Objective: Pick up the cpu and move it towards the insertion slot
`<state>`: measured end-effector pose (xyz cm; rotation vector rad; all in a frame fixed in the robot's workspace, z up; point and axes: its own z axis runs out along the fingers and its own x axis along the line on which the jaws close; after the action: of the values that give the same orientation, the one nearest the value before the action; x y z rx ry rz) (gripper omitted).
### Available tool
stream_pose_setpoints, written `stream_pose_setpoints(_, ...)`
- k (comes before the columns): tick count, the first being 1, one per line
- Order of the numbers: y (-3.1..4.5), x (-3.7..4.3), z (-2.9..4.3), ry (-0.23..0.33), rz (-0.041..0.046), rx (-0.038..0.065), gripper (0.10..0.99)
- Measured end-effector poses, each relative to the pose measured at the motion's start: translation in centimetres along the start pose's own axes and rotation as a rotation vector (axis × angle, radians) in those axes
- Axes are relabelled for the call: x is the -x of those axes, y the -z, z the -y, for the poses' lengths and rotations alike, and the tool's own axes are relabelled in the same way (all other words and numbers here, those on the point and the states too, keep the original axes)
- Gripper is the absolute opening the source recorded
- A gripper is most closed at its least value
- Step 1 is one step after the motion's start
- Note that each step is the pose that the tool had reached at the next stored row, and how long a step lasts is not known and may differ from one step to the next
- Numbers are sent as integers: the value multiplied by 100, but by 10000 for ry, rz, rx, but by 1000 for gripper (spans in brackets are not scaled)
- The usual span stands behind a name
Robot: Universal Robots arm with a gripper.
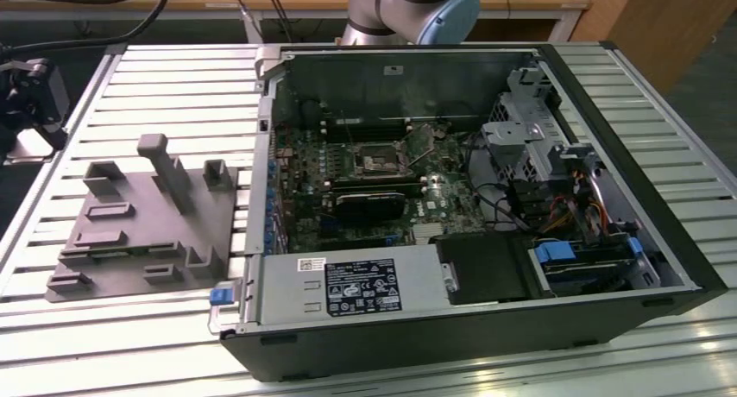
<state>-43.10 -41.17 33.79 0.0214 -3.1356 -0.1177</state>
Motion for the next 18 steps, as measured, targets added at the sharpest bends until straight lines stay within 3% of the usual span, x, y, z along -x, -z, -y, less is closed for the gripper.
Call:
stream_pose_setpoints(5, 111, 0, -8, 0, 0, 11, 533)
stream_pose_setpoints(18, 503, -2, -38, -1, 1, 21, 533)
